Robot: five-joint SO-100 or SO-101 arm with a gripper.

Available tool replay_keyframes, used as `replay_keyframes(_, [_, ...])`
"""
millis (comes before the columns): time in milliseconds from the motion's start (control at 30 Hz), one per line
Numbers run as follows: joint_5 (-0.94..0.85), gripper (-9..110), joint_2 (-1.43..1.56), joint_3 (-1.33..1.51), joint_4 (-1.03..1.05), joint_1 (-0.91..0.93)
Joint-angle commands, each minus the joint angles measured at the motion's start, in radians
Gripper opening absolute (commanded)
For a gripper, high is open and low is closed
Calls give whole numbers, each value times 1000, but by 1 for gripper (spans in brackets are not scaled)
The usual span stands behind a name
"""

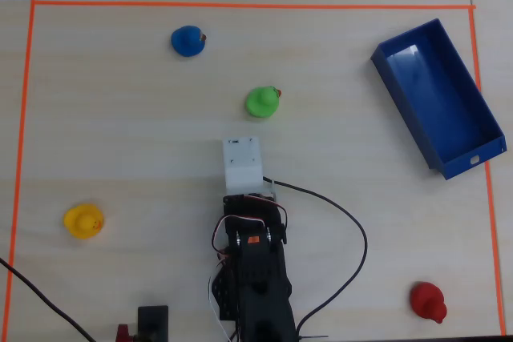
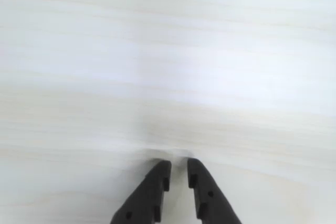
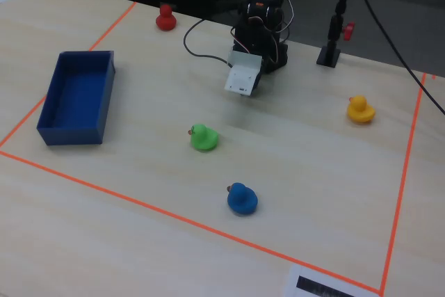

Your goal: Grasp green duck and put it into box.

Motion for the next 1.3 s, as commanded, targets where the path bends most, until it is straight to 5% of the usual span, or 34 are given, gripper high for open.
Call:
replay_keyframes(0, [-8, 1, -5, 0, 14, -2])
replay_keyframes(1267, [-8, 3, -5, 0, 14, 0])
